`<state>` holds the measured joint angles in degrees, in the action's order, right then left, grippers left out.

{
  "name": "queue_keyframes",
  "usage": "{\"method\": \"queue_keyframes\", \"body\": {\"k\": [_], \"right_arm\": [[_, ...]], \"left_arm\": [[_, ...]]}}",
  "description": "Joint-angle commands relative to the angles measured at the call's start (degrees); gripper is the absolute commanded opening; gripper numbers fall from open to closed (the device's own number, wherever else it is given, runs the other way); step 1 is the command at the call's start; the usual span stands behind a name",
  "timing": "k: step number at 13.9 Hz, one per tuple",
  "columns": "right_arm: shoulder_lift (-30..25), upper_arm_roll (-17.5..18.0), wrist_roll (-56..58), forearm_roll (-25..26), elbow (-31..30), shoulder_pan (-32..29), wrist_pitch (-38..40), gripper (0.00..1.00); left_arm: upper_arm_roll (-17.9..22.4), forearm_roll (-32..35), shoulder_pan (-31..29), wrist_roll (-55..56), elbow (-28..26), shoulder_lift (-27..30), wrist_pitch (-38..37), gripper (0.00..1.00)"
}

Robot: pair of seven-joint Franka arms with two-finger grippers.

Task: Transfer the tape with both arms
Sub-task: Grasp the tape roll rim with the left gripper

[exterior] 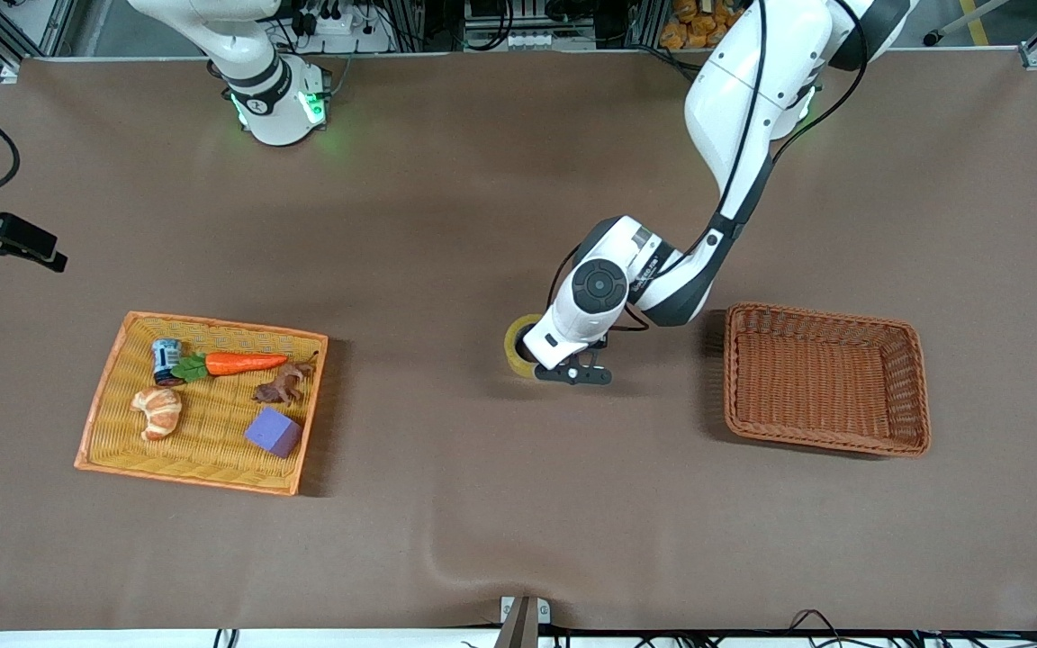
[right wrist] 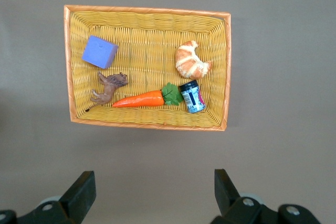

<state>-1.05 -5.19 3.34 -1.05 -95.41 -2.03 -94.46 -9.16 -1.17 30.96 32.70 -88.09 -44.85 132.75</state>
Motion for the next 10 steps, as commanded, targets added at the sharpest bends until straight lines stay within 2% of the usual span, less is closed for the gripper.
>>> {"method": "queue_keyframes", "body": {"k": [1, 5, 7, 9, 10], "right_arm": [[-3.1, 1.0, -1.0, 0.9, -2.2, -0.5, 0.3, 1.00], [-3.3, 0.8, -0.8, 0.8, -2.4, -0.5, 1.7, 1.00], [-3.0, 0.8, -0.3, 0.9, -2.4, -0.5, 2.5, 1.00], [-2.8, 0.9, -0.4, 1.2, -2.3, -0.4, 2.4, 1.00], [-2.8, 0.9, -0.4, 1.4, -2.2, -0.4, 2.5, 1.00]], "left_arm": [[0.3, 1.2, -0.9, 0.3, 0.6, 1.7, 0.1, 0.00], [0.5, 1.3, -6.7, -2.8, -0.8, 10.1, -4.6, 0.00], [0.5, 1.3, -12.4, -8.1, -0.8, 14.2, -9.9, 0.00], [0.2, 1.3, -19.1, -18.1, -1.5, 17.2, -16.5, 0.00], [-0.1, 1.3, -22.6, -20.8, -4.6, 19.4, -16.8, 0.00]]}}
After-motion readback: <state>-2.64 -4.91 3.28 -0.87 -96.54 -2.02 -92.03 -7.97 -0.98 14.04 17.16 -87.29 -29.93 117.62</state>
